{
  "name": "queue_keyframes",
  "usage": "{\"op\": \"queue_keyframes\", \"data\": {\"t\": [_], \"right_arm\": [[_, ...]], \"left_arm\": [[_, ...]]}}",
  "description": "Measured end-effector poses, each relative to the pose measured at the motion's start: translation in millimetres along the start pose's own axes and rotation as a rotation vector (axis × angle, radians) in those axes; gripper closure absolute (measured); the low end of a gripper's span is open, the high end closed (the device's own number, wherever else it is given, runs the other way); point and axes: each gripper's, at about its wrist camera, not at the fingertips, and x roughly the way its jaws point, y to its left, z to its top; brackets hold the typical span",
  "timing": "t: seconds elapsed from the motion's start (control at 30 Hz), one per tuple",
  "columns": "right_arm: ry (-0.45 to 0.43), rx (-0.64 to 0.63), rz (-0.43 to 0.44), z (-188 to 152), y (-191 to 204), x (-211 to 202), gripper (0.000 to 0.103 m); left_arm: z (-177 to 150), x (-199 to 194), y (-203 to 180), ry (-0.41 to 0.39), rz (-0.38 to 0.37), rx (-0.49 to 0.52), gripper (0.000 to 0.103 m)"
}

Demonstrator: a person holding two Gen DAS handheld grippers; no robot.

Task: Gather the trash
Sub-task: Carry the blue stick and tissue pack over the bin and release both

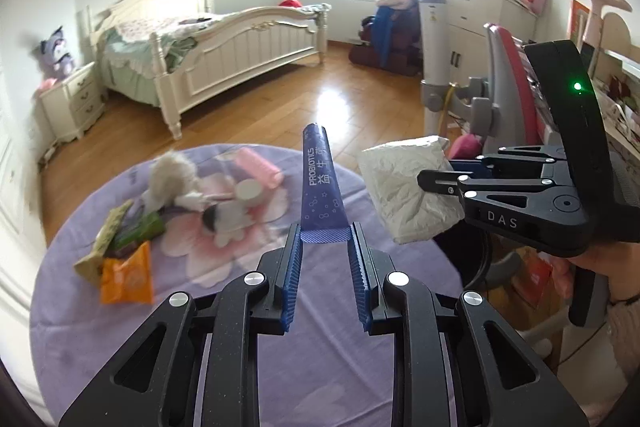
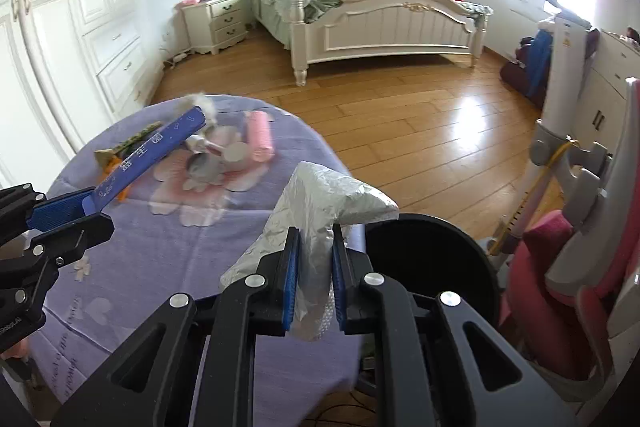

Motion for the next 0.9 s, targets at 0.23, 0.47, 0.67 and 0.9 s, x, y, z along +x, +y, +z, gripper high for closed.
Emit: {"op": "queue_keyframes", "data": {"t": [0.23, 0.47, 0.67, 0.9], "right_arm": [[0.014, 0.072, -0.089, -11.3, -54.7, -1.3, 0.088], [0.035, 0.106, -0.159, -17.3, -91.5, 4.5, 0.088], [0.069, 0.123, -0.202, -16.5, -109.5, 23.8, 0.087], [0.115, 0.15, -0.231, -18.5, -115.6, 38.9, 0.067]], "left_arm": [[23.0, 36.5, -43.2, 0.017, -0.079, 0.06, 0.079], [43.1, 82.4, -80.3, 0.05, -0.145, 0.083, 0.079], [53.2, 136.3, -102.1, 0.146, -0.188, 0.095, 0.078], [56.6, 157.0, -107.7, 0.157, -0.164, 0.1, 0.052]]}}
